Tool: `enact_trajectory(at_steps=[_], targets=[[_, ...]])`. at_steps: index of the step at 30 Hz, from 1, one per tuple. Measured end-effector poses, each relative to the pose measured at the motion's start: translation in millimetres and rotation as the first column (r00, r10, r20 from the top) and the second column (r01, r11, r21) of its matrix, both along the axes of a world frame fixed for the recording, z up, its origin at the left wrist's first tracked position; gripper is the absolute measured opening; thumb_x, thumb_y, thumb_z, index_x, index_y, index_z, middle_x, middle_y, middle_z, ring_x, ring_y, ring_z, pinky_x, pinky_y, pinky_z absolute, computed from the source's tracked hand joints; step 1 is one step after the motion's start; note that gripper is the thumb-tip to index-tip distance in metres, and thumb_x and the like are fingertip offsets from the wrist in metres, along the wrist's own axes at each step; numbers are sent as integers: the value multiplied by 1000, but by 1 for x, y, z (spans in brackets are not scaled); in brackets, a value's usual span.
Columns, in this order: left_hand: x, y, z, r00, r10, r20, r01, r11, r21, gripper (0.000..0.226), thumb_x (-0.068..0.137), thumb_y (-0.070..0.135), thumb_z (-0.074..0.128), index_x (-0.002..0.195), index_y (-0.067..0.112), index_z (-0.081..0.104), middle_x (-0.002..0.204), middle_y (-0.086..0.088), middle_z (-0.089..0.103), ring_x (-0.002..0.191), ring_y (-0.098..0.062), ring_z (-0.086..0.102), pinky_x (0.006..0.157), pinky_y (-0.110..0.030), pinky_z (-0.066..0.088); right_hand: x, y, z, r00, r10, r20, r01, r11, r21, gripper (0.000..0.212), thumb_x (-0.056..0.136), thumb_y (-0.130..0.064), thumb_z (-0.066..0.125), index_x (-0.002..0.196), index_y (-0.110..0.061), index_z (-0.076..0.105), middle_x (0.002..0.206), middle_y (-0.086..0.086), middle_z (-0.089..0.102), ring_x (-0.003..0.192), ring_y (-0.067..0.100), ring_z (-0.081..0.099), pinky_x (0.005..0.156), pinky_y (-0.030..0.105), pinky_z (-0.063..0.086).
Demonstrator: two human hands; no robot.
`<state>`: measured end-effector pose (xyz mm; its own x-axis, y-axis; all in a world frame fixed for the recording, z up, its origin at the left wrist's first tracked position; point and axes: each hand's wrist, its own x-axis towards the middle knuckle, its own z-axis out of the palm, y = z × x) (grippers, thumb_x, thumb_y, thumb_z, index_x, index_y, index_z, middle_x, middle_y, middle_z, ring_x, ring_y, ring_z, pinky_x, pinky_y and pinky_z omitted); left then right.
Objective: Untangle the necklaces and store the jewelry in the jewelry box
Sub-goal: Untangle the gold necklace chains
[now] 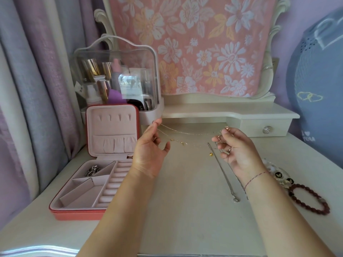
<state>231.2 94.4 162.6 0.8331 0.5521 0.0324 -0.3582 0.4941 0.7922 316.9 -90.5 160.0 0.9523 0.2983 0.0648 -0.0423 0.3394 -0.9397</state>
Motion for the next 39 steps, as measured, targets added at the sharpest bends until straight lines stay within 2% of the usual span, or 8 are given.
enact_trajectory(at_steps=[4,8,11,14,16,26,35,39], targets=[[-2,-1,1,994,72,-80,-46,956,289,25,94,29,54,84,33,76,69,23,52,73,-3,39,85,-28,35,2,-1,0,990,114,-82,-108,991,78,18,95,-15,53,78,-21,53,66,0,60,57,11,47,38,16,33],[-3,2,-6,979,170,-111,-82,833,547,24,95,31,53,84,35,74,122,15,62,106,9,49,87,-23,33,3,0,-4,982,178,-62,-175,983,55,18,94,-16,55,77,-23,53,67,-3,52,62,11,42,47,18,37],[-2,5,-7,975,187,-119,-94,834,543,28,96,31,53,74,34,71,117,15,62,99,6,49,84,-23,33,4,1,-6,982,183,-37,-179,981,74,19,93,-17,56,76,-26,55,69,-5,49,64,9,44,67,24,39],[2,8,-7,970,214,-118,-129,860,494,32,96,29,50,66,26,60,72,28,57,80,-2,42,78,-26,29,5,1,-6,984,178,-33,-174,979,103,21,93,-20,56,74,-28,55,69,-8,49,65,7,45,75,26,36],[4,11,-7,968,221,-120,-141,870,472,33,95,28,49,62,24,53,59,26,49,75,-6,36,76,-28,27,5,0,-6,983,180,-38,-174,978,117,21,93,-20,55,74,-28,56,68,-9,50,66,7,46,73,24,35],[6,9,-6,969,213,-123,-165,934,317,40,91,18,51,54,24,38,52,14,35,58,-6,30,68,-28,26,6,-2,-6,980,196,-17,-190,966,178,7,76,-26,62,77,-26,55,68,-8,50,62,8,42,61,22,27],[7,11,-10,976,177,-128,-119,922,368,46,87,26,56,42,26,46,62,8,35,61,-8,30,68,-29,26,6,-1,-5,974,217,-67,-183,924,335,4,78,-22,62,78,-24,58,76,-3,61,73,13,57,76,27,47],[5,11,-9,975,163,-152,-82,896,437,31,74,39,59,46,27,52,67,10,41,65,-9,34,73,-29,28,4,0,-4,960,278,-45,-255,925,283,7,83,-21,58,78,-18,54,72,0,58,63,14,55,61,24,51]])
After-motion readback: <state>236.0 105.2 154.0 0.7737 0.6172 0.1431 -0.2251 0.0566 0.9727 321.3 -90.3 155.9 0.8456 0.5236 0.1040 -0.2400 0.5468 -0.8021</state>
